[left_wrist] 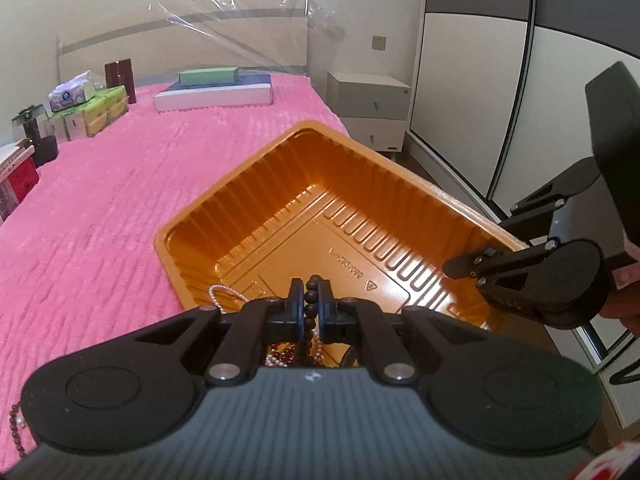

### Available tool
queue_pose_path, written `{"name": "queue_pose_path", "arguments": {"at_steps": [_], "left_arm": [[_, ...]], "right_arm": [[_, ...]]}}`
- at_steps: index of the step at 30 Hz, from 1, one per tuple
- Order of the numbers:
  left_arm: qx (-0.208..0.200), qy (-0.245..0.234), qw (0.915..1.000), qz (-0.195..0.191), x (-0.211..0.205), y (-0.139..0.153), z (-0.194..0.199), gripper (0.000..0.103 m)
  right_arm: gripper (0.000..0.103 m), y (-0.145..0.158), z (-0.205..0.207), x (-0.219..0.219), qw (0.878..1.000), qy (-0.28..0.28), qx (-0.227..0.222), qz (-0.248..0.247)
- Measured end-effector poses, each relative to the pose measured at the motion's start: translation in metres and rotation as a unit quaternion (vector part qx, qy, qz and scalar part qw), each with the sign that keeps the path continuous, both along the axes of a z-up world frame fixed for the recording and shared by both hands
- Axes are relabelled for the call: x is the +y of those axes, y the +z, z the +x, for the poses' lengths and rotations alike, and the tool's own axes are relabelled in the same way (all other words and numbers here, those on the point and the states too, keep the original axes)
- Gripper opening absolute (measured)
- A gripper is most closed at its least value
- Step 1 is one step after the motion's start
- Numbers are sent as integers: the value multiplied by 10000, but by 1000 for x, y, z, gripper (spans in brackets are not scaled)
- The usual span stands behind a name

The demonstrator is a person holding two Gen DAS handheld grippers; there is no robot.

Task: Organize jewelry
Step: 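Carry the dark bead bracelet into the tray with the left tool, then open the left tool to release the bracelet in the tray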

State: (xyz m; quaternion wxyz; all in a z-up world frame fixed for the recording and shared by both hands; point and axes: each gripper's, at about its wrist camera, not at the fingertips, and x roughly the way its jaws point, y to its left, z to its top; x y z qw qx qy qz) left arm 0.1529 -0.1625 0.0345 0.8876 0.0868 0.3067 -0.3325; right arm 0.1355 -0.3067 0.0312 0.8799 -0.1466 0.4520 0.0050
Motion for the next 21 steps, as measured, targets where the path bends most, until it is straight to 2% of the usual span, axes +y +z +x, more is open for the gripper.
{"name": "queue_pose_path", "arguments": {"at_steps": [9,10,11,12,17,21], "left_arm": [[73,7,10000,-49,-6,-7,4,6],[76,15,9999,-81,-6,-6,5,9],[102,20,9999,-111,-6,-6,5,19],[118,29,9998,-126,-5,-6,5,24],[86,157,9998,-107,6,-2,2,26],[37,435,9990,-118,38,-3,-10,29]], "right_arm": [[4,0,0,0,10000,0,-1,-1],[5,0,0,0,10000,0,-2,-3],[5,0,0,0,10000,1,-2,-2],[5,0,0,0,10000,-1,-1,0],[5,0,0,0,10000,0,-2,1],[5,0,-1,-1,10000,-12,-10,16]]}}
